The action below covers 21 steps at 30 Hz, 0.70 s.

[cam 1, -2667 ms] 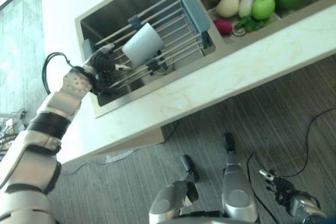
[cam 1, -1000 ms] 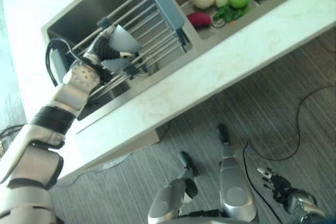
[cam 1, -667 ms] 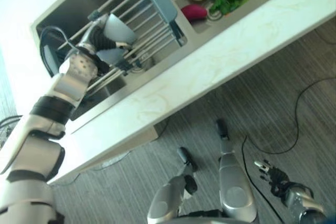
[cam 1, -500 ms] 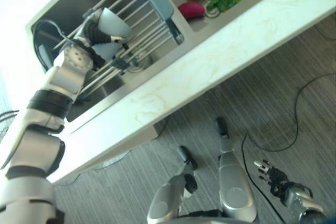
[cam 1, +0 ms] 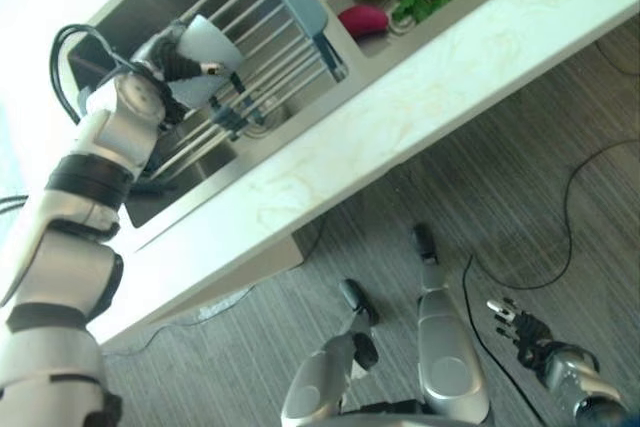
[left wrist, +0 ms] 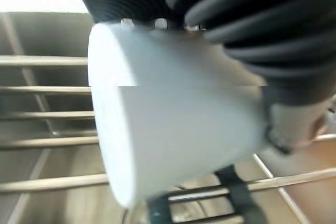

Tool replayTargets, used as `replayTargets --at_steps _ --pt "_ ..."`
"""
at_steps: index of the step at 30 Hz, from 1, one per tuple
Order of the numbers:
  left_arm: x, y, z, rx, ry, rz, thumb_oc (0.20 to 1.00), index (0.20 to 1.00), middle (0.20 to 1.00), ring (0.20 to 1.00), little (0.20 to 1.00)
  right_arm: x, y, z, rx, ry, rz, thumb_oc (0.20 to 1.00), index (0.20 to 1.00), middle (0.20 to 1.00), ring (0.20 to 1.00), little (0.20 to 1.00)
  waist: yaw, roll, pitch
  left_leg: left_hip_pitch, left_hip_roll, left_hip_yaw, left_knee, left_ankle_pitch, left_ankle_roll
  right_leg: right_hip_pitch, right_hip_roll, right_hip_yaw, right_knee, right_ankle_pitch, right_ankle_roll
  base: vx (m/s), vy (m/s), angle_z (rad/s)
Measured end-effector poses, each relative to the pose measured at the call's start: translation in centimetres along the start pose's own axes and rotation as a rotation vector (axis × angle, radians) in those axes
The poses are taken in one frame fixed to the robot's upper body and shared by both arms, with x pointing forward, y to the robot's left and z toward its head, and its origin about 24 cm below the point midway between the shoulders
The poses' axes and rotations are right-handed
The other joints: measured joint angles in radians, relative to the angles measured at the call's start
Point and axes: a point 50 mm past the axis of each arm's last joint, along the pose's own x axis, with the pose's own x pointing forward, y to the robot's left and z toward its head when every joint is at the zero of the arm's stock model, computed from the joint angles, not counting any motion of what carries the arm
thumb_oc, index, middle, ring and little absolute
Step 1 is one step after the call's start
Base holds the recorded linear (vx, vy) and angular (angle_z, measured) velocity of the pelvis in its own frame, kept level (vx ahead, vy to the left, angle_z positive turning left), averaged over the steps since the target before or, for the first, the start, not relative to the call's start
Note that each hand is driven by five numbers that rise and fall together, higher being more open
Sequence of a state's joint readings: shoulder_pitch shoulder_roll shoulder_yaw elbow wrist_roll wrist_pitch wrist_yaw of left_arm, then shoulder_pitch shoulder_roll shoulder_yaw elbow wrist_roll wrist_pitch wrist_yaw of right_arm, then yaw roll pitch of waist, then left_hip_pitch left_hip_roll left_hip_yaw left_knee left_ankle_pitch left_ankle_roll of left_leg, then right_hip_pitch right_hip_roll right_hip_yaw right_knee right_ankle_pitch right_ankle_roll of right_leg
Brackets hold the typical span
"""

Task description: Place the dishes in the dishwasher.

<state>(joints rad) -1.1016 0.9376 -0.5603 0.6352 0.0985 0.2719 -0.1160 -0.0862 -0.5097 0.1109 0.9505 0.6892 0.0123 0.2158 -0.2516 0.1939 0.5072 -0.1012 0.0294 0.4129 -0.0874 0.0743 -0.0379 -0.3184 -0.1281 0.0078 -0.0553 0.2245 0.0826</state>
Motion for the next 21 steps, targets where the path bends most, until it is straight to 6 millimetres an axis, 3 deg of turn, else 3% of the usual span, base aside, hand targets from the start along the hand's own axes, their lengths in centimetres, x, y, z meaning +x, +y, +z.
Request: replayTargets --at_steps 4,13,18,21 --pt "-0.3 -0.4 1.6 0.033 -0.110 -0.018 0.200 0.200 0.200 0.200 0.200 -0.1 -0.3 0.0 0.000 0.001 -0.017 1.000 1.000 1.000 1.000 1.000 0.014 0.001 -0.001 -0.004 0.002 -0.018 0.000 0.003 -0.001 0.009 -0.004 -0.022 -0.005 -0.001 -0.002 -0.01 0.005 0.15" --pt "-1.5 -1.7 2.2 -0.033 -0.264 -0.035 0.200 0.200 0.200 0.200 0.200 -0.1 -0.4 -0.3 0.003 -0.004 -0.026 1.000 1.000 1.000 1.000 1.000 0.020 0.001 -0.001 0.004 0.002 -0.028 0.000 0.003 -0.001 0.029 -0.007 -0.035 -0.012 -0.001 -0.002 0.01 0.016 0.04" --pt "-2.9 -3.5 3.3 -0.050 -0.435 0.064 0.200 0.200 0.200 0.200 0.200 -0.2 -0.7 -1.4 0.014 0.018 -0.043 1.000 1.000 1.000 1.000 1.000 0.024 -0.011 0.007 0.031 0.004 -0.046 0.000 0.003 0.000 0.067 -0.008 -0.052 -0.015 -0.003 -0.002 0.00 0.003 0.09" --pt "-4.0 -3.3 4.5 -0.041 -0.552 0.191 0.200 0.200 0.200 0.200 0.200 -0.3 -0.7 -2.1 0.019 0.038 -0.051 1.000 1.000 1.000 1.000 1.000 0.025 -0.024 0.016 0.064 0.009 -0.060 0.000 0.002 0.000 0.111 -0.007 -0.071 -0.021 -0.006 -0.004 0.01 -0.016 0.13"
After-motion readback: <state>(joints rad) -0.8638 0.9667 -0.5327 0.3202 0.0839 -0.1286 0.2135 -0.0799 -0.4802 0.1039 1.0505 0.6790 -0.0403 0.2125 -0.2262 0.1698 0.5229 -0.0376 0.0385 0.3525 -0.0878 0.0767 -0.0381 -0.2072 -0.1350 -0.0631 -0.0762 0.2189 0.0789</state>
